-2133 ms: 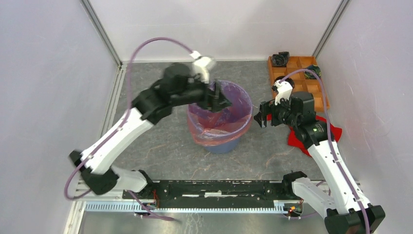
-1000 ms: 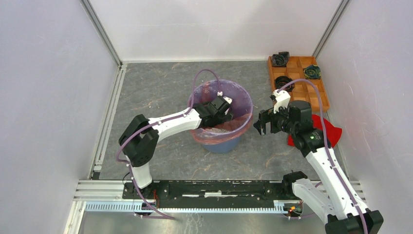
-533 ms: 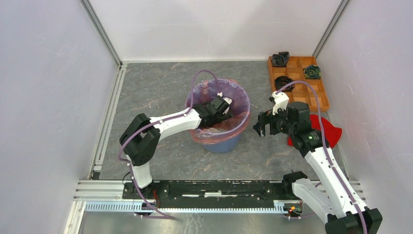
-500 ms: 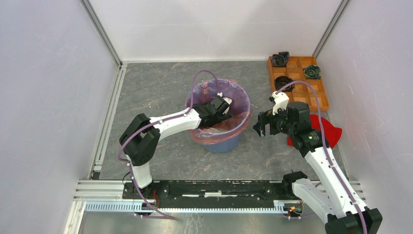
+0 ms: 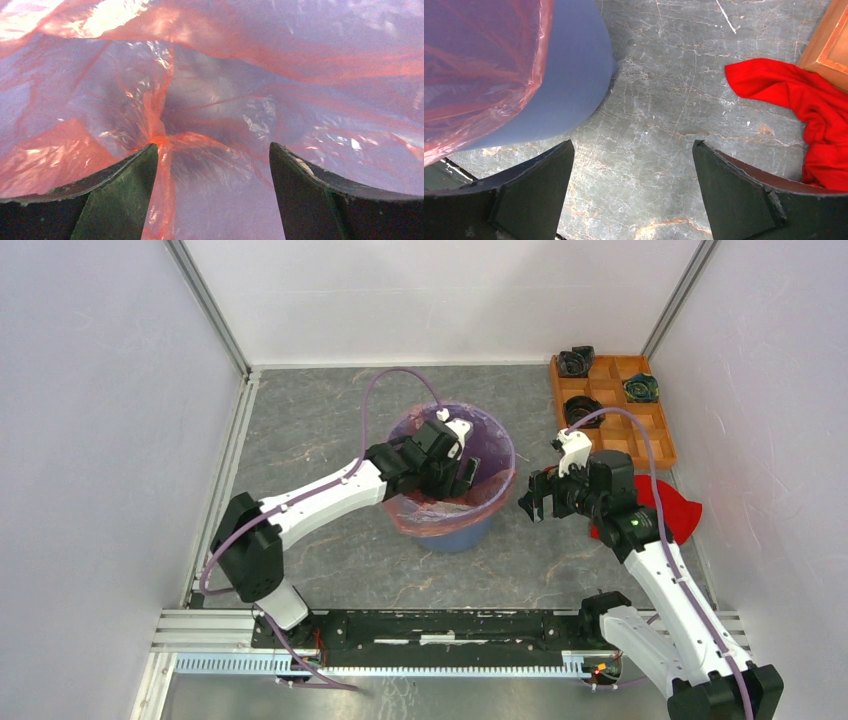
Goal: Put the trash bags into the trash bin
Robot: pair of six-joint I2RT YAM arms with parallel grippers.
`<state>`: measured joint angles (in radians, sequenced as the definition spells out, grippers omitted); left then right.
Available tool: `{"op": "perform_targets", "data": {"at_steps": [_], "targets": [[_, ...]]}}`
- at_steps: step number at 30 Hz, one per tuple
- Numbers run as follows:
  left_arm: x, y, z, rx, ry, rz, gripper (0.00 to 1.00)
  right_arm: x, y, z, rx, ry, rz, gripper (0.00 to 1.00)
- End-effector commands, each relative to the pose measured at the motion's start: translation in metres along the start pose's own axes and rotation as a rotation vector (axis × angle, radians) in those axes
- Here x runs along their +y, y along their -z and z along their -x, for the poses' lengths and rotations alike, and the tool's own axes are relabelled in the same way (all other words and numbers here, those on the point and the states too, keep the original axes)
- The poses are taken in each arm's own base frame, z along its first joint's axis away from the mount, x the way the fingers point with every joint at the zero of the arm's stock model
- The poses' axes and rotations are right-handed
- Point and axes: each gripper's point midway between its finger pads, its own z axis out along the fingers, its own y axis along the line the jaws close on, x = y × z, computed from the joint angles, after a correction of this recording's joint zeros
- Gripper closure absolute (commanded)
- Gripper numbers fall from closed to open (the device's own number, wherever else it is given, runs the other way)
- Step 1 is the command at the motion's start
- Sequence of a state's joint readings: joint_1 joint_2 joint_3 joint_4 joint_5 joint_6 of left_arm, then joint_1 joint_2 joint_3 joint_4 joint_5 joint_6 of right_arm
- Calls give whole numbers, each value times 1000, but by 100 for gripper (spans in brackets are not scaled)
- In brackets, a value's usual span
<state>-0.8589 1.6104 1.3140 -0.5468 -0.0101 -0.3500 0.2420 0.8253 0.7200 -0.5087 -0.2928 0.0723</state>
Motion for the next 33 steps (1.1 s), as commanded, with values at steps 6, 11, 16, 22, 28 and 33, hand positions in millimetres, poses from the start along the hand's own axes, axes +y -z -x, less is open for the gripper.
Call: {"op": "perform_targets", "data": {"at_steps": [6,11,16,22,28,33], "targets": [[-2,-13,-3,3,34,-13,17,6,-2,9,-41,9,32,4],[13,-30,-6,-2,34,65,20,6,0,8,-41,7,32,4],[-7,6,39,-245,38,-54,19,13,-1,7,-53,-13,68,4],[-16,34,64,-338,7,-89,14,19,-3,7,-60,-28,102,4],[-20,50,68,-384,9,-120,13,20,-5,8,-67,-36,111,4],[-25,70,77,-456,-15,-157,11,29,-14,-2,-56,-51,176,4]]}}
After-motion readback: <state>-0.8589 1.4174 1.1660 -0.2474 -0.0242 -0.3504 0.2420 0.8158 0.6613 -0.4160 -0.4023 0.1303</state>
